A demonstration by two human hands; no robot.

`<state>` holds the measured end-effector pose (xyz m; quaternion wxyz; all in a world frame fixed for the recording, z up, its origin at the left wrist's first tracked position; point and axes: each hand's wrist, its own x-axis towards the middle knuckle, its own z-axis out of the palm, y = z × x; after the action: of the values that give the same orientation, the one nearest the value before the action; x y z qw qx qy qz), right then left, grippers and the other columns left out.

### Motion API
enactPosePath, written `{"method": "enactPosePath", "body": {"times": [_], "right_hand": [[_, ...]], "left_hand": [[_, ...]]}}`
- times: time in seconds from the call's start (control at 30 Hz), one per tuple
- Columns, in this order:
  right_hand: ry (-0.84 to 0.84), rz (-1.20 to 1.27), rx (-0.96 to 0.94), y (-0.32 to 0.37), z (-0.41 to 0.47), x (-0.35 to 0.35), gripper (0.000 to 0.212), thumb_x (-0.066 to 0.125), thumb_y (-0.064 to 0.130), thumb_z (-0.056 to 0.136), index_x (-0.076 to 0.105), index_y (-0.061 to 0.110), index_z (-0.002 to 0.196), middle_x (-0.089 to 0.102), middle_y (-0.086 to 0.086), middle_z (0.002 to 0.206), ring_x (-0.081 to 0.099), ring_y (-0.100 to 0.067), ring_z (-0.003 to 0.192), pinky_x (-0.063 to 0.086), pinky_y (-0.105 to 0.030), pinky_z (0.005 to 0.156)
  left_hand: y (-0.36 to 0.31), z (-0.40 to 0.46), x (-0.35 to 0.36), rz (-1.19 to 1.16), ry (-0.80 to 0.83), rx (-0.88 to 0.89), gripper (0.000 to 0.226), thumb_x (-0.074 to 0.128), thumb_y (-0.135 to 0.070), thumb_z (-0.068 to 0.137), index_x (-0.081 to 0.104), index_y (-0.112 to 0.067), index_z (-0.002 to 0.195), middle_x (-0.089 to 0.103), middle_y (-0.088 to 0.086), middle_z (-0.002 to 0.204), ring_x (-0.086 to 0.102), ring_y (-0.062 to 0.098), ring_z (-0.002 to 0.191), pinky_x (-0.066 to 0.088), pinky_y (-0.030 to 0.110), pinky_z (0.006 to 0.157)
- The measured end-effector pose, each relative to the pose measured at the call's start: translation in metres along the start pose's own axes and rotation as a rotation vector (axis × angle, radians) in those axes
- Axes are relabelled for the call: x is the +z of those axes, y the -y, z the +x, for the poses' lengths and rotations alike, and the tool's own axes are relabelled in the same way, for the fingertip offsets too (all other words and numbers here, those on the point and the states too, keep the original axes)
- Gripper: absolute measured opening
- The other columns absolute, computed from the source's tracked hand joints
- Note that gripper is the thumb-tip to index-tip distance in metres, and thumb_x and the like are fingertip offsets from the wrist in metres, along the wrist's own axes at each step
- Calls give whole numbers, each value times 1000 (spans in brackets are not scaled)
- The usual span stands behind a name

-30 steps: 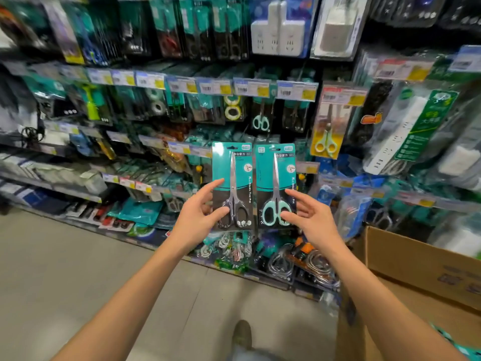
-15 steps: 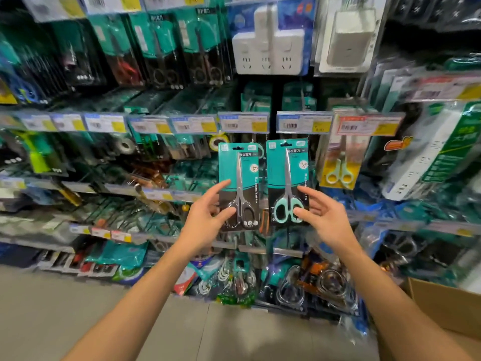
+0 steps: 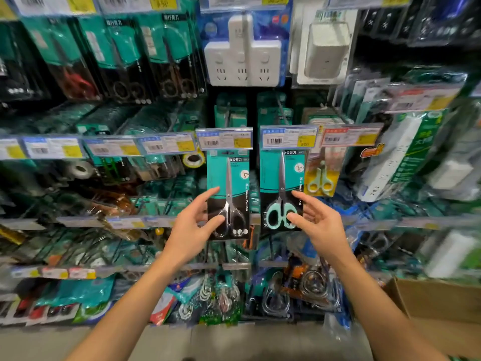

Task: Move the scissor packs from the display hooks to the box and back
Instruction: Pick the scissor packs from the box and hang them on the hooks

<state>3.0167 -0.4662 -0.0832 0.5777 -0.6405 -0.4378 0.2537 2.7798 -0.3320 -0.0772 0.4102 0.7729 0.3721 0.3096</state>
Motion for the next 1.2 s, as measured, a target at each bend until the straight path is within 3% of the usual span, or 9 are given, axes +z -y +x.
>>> {"method": "enactPosePath", "body": {"times": [0.2, 0.37, 0.53, 1.0, 1.13, 1.2], "right_hand": [[-22, 27, -12, 11, 19, 3, 44, 72, 20, 85, 59, 46, 117, 55, 29, 116, 50, -4, 117, 43, -7, 90], [-16, 49, 7, 6, 26, 4, 43, 73, 19, 84, 60, 47, 114, 55, 34, 112, 52, 14, 103, 42, -16, 95], [-18, 58, 17, -6, 22, -1, 43, 73, 19, 84, 61, 48, 114, 54, 34, 115, 51, -1, 111, 41, -11, 89], [14, 93, -17, -16, 57, 3, 42, 69, 14, 88, 57, 38, 120, 53, 30, 117, 46, -6, 118, 41, -19, 97], [-20, 80, -27, -26, 80, 6, 44, 69, 12, 88, 58, 28, 127, 57, 11, 127, 48, -12, 123, 44, -25, 100], [-30, 102, -16, -27, 90, 9, 44, 68, 8, 88, 58, 22, 128, 62, 16, 108, 56, -8, 109, 48, -19, 91]], "left_hand": [[-3, 10, -1, -14, 40, 12, 55, 64, -23, 93, 42, -46, 139, 40, -23, 139, 39, 13, 134, 37, 27, 105], [-4, 13, -2, -35, 21, 33, 56, 64, -23, 93, 41, -54, 132, 42, -21, 135, 41, 8, 125, 37, 25, 102], [-5, 14, 1, -41, 18, 34, 56, 64, -23, 92, 41, -56, 131, 41, -25, 134, 40, 6, 124, 37, 27, 104], [-4, 21, 4, -6, 9, 23, 56, 65, -23, 92, 42, -57, 129, 41, -21, 139, 40, 4, 123, 37, 29, 107], [-4, 23, 3, 2, 2, 15, 56, 65, -22, 92, 42, -57, 129, 41, -22, 139, 40, 4, 122, 37, 26, 104], [-3, 25, 2, 15, -2, 13, 55, 65, -22, 92, 42, -54, 131, 40, -22, 139, 40, 4, 123, 37, 25, 103]]}}
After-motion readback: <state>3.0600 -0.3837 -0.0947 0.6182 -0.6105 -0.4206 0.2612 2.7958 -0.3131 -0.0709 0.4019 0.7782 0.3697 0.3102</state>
